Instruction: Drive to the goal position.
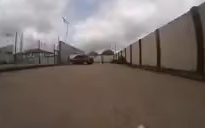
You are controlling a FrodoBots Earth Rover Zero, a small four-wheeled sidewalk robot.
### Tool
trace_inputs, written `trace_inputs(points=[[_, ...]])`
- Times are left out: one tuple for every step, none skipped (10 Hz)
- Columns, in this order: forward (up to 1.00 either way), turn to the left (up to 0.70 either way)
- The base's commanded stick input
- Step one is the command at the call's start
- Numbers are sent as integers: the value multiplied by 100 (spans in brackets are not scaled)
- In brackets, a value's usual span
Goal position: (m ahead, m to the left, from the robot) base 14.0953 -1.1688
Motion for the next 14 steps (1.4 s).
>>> trace_inputs(points=[[70,0],[70,0],[70,0],[70,0],[70,0],[70,0],[70,0],[70,0],[70,0],[70,0],[70,0],[70,0],[70,0],[70,0]])
